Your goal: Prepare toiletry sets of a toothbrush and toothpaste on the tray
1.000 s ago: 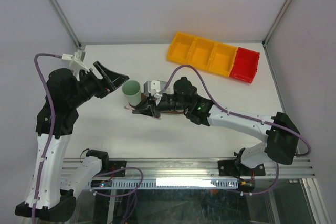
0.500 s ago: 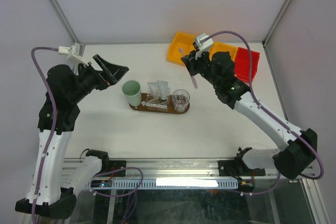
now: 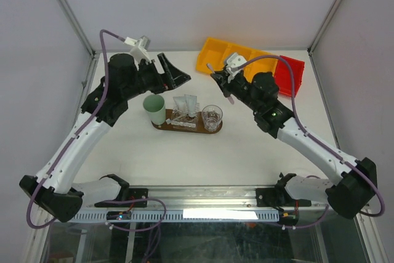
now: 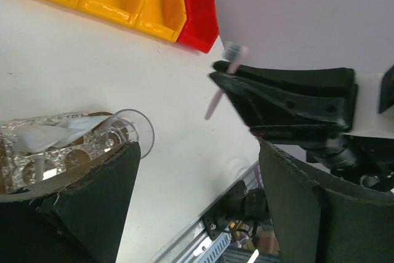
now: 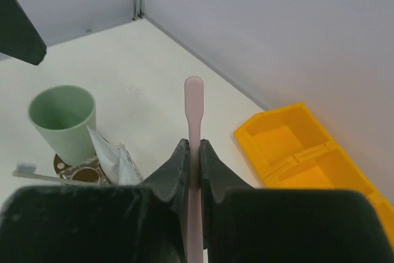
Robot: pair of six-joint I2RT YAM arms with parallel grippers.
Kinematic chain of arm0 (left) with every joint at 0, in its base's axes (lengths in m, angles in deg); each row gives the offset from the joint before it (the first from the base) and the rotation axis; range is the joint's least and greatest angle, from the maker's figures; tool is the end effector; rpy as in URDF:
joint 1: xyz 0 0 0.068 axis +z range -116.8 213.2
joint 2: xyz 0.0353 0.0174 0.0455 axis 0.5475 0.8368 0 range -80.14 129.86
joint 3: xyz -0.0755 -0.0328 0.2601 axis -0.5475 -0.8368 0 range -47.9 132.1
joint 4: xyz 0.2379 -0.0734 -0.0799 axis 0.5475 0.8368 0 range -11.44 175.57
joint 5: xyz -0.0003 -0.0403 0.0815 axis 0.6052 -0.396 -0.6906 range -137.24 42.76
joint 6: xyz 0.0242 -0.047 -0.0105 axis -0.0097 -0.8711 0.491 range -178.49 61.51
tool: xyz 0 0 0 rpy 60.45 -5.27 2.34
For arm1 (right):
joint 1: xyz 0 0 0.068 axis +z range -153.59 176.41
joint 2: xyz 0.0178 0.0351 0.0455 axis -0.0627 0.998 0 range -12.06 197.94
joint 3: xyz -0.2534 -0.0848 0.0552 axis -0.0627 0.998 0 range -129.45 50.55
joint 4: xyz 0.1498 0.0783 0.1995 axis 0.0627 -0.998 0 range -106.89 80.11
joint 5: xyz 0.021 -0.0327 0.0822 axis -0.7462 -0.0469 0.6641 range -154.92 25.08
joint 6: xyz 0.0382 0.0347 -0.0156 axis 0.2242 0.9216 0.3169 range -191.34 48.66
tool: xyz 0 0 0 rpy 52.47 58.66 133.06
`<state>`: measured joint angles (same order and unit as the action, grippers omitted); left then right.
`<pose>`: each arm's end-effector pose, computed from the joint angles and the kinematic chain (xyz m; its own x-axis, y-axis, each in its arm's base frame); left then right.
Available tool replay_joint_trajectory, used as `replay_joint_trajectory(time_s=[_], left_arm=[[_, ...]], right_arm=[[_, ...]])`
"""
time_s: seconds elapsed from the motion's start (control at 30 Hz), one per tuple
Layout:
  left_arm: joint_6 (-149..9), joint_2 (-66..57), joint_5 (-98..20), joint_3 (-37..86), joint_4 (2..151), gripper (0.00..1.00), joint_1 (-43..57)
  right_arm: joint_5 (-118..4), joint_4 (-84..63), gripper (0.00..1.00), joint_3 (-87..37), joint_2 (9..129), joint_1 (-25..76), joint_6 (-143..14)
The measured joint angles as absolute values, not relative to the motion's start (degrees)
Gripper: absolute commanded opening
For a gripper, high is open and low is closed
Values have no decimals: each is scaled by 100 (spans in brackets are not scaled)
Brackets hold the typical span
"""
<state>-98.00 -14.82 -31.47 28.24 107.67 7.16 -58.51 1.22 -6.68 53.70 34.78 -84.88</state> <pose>0.2131 -0.1148 0.4244 -0.6338 -0.3718 -0.6783 0.3254 0.6674 -0.6698 0.2109 0.1720 0.3822 0.1993 -0.1391 -0.9700 -0.6765 0.6967 -0.2389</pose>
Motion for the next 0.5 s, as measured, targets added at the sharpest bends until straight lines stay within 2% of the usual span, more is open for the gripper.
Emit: replay_joint_trajectory(time_s=[0.13,0.2,0.5], left_arm=[[-9933,-1270,-3665,3089,10776,77,169],[-10007,-1228,-3866,3237,10771,70,71],[-10396,-631,-4446,3812,10738,59,-406]], right_arm=[[-5840,146,0,-664,5750,3478,-8892],[-5846,218,0,-614,5774,3510,-9078],[-6303,832,0,-303,5794,4092,-9814]])
